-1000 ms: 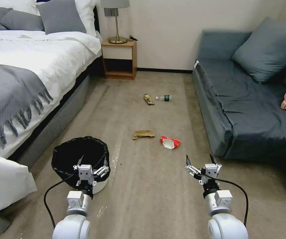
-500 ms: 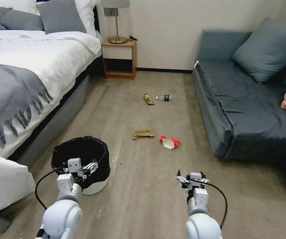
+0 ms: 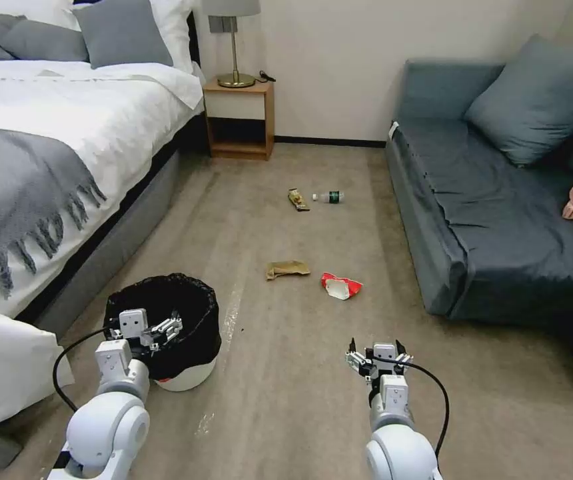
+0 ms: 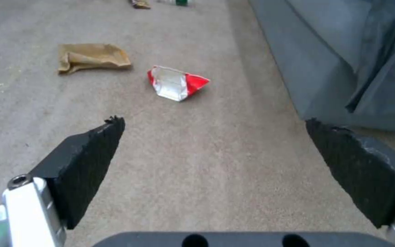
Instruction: Pick up the trash bin, then pick up the garbage on the floor and place it into the trash bin.
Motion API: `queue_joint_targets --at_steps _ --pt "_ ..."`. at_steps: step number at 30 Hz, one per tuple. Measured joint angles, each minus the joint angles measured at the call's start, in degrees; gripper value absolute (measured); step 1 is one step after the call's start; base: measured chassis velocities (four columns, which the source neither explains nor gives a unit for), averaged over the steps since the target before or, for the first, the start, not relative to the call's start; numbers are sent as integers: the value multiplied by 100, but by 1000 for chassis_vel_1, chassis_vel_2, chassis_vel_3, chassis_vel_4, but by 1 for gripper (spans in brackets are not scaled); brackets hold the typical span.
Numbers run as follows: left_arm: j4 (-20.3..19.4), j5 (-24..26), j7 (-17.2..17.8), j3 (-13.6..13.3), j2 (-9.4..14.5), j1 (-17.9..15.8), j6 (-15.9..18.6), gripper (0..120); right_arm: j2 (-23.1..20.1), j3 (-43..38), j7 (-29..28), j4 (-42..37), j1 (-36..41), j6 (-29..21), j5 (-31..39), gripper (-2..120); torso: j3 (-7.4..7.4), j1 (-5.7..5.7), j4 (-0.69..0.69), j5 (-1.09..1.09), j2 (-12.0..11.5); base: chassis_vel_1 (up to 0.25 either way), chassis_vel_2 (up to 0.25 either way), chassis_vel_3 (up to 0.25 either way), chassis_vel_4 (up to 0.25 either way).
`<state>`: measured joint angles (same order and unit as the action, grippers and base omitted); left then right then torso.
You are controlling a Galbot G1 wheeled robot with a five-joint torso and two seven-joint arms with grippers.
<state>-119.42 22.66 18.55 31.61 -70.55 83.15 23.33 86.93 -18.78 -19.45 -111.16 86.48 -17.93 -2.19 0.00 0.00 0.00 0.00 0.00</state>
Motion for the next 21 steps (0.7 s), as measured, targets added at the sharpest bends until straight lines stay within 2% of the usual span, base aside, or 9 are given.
queue_joint_targets --at_steps 8,12,17,19,21 --pt "-166 128 44 100 48 -24 13 100 -37 -75 -15 19 32 65 -12 100 0 0 0 0 0 0 0 0 0" --pt "-301 212 96 244 122 -34 84 100 -78 -87 -17 -10 -2 61 24 100 0 0 0 0 0 0 0 0 0" --pt "-458 255 154 508 264 27 232 100 -98 -89 -18 -47 -75 26 71 100 0 0 0 0 0 0 0 0 0" --pt "-544 356 280 676 357 57 481 100 -99 -85 -18 -27 -110 24 76 100 0 0 0 0 0 0 0 0 0" --pt "-564 432 339 745 406 64 592 100 -102 -83 -17 -12 -118 23 76 100 0 0 0 0 0 0 0 0 0"
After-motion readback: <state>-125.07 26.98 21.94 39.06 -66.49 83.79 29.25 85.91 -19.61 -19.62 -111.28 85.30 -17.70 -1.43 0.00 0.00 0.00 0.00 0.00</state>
